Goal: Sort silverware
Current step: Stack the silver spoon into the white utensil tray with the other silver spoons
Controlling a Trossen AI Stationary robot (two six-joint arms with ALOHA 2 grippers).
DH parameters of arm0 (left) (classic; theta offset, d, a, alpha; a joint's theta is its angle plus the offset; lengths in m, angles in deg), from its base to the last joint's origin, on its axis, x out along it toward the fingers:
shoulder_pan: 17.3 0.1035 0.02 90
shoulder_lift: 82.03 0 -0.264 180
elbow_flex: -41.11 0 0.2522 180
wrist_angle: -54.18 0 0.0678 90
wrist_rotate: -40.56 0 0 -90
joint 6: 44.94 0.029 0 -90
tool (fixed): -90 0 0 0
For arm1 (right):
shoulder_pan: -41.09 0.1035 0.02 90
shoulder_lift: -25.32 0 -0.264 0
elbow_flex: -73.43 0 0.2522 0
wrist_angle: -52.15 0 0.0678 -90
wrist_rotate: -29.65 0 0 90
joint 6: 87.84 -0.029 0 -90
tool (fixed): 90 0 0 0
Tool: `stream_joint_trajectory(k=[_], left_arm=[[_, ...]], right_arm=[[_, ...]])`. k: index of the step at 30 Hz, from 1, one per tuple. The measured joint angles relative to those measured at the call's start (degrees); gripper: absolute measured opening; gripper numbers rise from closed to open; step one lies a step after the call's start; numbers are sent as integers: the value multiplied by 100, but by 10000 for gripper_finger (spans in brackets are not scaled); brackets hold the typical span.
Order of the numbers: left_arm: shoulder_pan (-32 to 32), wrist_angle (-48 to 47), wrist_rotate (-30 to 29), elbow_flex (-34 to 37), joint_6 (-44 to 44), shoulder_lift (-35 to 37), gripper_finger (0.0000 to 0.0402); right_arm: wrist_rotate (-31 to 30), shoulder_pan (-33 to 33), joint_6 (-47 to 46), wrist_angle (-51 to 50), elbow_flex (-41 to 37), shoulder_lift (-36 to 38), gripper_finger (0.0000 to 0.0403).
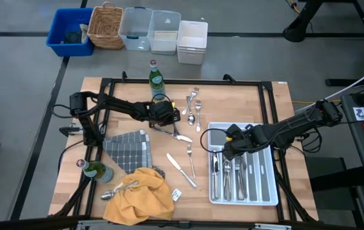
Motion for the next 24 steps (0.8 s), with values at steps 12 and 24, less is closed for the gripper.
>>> stream_joint_trajectory(k=[12, 24], left_arm=[[140, -151, -240, 0, -103, -2, 45], [297, 100, -251, 0, -93, -110, 45]], right_arm=[[-100, 2, 92, 0, 0, 1, 117], [-154, 2, 218, 6, 0, 1, 117]])
